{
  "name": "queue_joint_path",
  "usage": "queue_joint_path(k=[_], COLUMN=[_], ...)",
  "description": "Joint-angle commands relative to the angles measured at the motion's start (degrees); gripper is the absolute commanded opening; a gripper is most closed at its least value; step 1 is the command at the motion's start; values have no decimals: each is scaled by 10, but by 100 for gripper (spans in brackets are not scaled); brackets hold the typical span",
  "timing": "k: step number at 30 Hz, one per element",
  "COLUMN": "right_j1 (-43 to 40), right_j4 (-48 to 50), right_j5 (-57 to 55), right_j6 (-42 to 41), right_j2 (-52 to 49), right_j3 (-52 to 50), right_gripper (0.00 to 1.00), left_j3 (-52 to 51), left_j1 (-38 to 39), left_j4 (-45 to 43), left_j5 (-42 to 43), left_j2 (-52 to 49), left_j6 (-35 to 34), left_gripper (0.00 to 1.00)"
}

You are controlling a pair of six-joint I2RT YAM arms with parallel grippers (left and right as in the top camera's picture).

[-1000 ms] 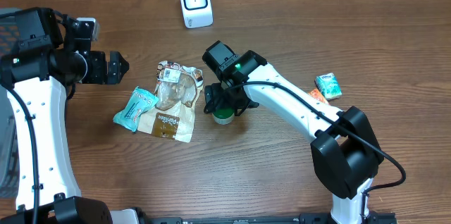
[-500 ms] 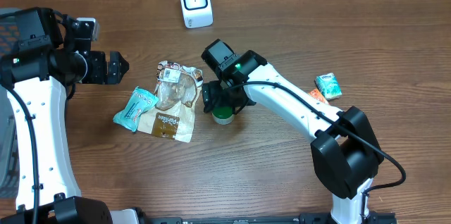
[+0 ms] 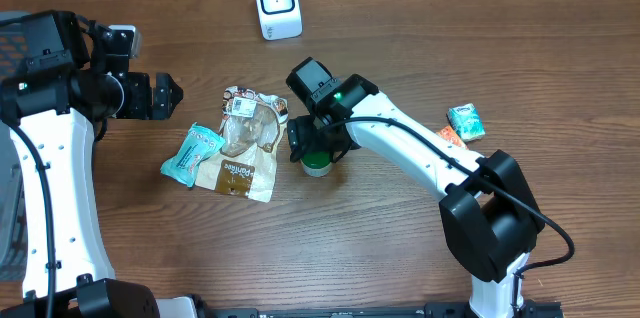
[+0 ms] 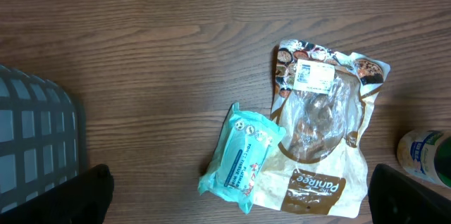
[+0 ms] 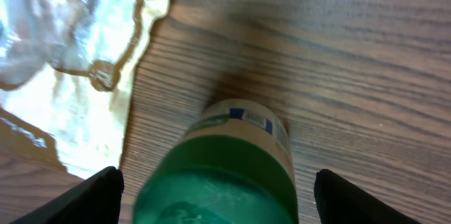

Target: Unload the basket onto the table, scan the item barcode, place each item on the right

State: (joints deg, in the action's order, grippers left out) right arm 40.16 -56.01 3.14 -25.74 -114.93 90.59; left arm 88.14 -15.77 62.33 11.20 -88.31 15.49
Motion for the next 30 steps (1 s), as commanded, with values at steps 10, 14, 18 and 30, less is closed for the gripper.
queue_joint_path(k=[10,14,18,30], right_j1=[0,-1,-1,0], right_j4=[-4,-6,-2,-3], right_j5=[-26,-32,-48,-65], right_j6=[21,53,99,398], right_j2=[-4,-4,-4,-2], right_j3=[-6,-6,-5,22], right_gripper=[70,64,60,60], left_j3=[13,13,13,13], left_j1=[0,0,0,0], left_j4=[0,0,0,0], left_j5=[7,7,7,7], left_j2=[3,3,3,3], left_j6=[8,8,8,8], left_gripper=[99,100,100,100])
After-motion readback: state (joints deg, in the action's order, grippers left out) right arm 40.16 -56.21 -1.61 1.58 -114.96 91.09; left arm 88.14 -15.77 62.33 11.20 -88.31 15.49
